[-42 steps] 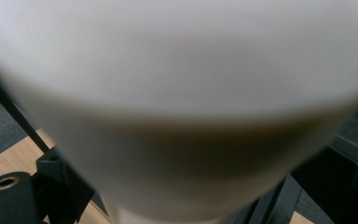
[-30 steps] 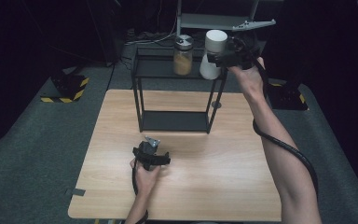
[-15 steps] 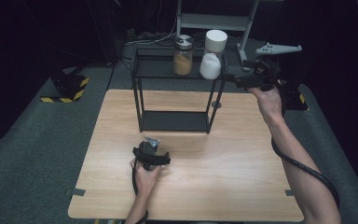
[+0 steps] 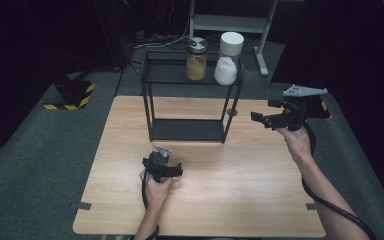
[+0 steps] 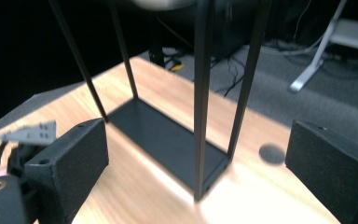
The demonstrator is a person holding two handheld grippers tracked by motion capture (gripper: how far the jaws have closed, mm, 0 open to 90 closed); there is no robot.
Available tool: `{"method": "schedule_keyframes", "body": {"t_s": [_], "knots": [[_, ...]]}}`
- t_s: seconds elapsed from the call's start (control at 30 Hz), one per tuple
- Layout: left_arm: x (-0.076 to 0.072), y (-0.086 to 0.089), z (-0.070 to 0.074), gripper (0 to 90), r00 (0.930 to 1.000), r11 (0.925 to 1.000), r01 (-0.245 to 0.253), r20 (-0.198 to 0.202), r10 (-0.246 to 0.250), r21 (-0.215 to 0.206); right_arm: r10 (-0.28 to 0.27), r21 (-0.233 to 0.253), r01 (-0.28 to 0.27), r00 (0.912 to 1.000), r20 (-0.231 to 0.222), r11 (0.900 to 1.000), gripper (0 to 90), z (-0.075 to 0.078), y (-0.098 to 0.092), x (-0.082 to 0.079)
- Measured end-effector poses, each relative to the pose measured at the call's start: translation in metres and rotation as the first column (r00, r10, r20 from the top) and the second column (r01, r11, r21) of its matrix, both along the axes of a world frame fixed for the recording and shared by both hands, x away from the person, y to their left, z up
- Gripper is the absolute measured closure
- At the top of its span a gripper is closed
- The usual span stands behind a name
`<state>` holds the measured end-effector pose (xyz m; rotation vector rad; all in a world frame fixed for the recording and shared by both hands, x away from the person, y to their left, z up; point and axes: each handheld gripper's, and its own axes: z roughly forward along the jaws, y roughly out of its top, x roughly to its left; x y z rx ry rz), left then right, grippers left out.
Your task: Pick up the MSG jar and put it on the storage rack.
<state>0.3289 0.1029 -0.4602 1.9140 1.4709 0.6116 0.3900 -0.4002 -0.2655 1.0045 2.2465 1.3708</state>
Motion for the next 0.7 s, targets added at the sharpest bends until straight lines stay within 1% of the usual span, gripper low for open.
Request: {"method": "schedule_keyframes", "body": {"t_s": [0.07, 0.13, 0.23, 0.27, 0.33, 0.5, 0.57, 0.6, 0.63, 0.7], "knots": [[0.000, 0.000, 0.000, 1.6, 1.0000, 1.0000, 0.000, 0.000, 0.000, 0.000, -0.009, -0.003, 0.009, 0.9996, -0.028, 1.000, 5.6, -0.011, -0.001, 0.000], [0.000, 0.000, 0.000, 1.6, 1.0000, 1.0000, 0.001, 0.000, -0.001, 0.000, -0.019, -0.005, 0.019, 0.9991, -0.037, 1.000, 7.2, -0.023, -0.003, -0.002], [0.001, 0.000, 0.000, 1.6, 1.0000, 1.0000, 0.005, -0.002, -0.005, 0.001, -0.038, -0.037, 0.036, 0.9979, -0.053, 0.999, 7.7, -0.044, 0.000, -0.006], [0.002, 0.000, 0.000, 1.6, 1.0000, 1.0000, 0.007, -0.001, -0.007, 0.001, -0.039, -0.043, 0.037, 0.9975, -0.058, 0.998, 7.7, -0.048, 0.001, -0.006], [0.002, 0.000, 0.000, 1.6, 1.0000, 1.0000, 0.006, -0.001, -0.006, -0.001, -0.053, -0.053, 0.049, 0.9959, -0.073, 0.997, 7.7, -0.062, 0.002, -0.008], [0.002, 0.000, 0.000, 1.6, 1.0000, 1.0000, 0.007, 0.000, -0.007, -0.001, -0.092, -0.067, 0.086, 0.9912, -0.095, 0.994, 7.7, -0.089, 0.003, -0.012], [0.002, 0.000, 0.000, 1.6, 1.0000, 1.0000, 0.006, 0.000, -0.006, -0.001, -0.112, -0.066, 0.105, 0.9870, -0.115, 0.992, 7.5, -0.101, 0.004, -0.013], [0.002, 0.000, 0.000, 1.6, 1.0000, 1.0000, 0.006, 0.000, -0.006, -0.003, -0.115, -0.067, 0.108, 0.9862, -0.119, 0.992, 7.3, -0.106, 0.003, -0.013], [0.002, 0.000, 0.000, 1.6, 1.0000, 1.0000, 0.006, 0.000, -0.006, -0.003, -0.115, -0.067, 0.108, 0.9862, -0.119, 0.992, 7.3, -0.106, 0.003, -0.013], [0.002, 0.000, 0.000, 1.6, 1.0000, 1.0000, 0.006, 0.001, -0.006, -0.003, -0.134, -0.072, 0.125, 0.9808, -0.141, 0.990, 6.9, -0.117, 0.004, -0.014]]}}
